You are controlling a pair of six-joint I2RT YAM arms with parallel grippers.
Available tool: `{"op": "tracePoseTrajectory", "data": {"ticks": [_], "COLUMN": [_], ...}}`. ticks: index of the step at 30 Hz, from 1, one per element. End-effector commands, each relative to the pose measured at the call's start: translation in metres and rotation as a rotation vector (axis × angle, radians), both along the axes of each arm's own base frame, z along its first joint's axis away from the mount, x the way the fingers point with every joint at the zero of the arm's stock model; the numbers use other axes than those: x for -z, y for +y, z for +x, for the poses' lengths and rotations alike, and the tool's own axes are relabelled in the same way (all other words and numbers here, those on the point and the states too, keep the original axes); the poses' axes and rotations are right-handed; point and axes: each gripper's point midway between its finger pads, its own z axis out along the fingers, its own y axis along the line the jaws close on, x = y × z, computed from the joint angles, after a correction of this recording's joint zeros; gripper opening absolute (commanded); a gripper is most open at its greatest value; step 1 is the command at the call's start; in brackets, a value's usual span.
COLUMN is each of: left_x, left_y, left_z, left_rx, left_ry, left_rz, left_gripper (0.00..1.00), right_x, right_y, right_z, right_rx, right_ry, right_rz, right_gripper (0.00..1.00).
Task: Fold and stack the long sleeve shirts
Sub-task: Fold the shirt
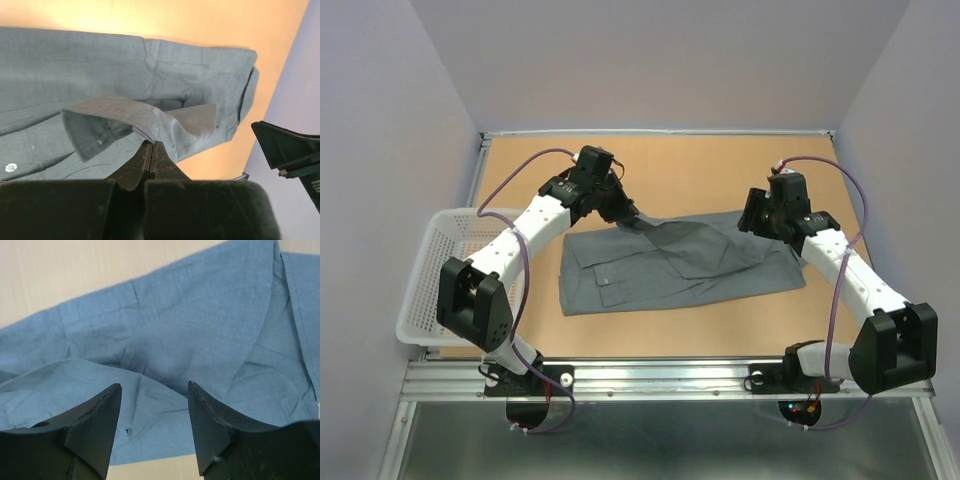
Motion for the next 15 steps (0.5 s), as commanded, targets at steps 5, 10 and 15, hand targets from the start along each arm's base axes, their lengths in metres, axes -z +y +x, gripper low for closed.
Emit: {"op": "tracePoseTrajectory", "data": {"ticks": [5, 10, 15], "left_x": [0.016, 0.042, 0.06], "left_y": [0.014, 0.031, 0.033], "left_z": [-0.004, -0.008, -0.013], "left_rx": [0.07, 0.059, 0.049], "left_ry": [0.025, 0.079, 0.134], "left_rz": [0.054, 0.089, 0.079], "left_gripper": [0.0, 0.0, 0.08], "right_x": [0.031, 0.044, 0.04], "right_y": [-0.02, -0.016, -0.011], "right_z": [-0.023, -0.028, -0.023], "right_rx": [0.054, 0.057, 0.042], "right_ry": [0.062, 0.106, 0.099], "right_rz": [-0.069, -0.042, -0.027], "right_gripper": [0.54, 0.54, 0.55]}}
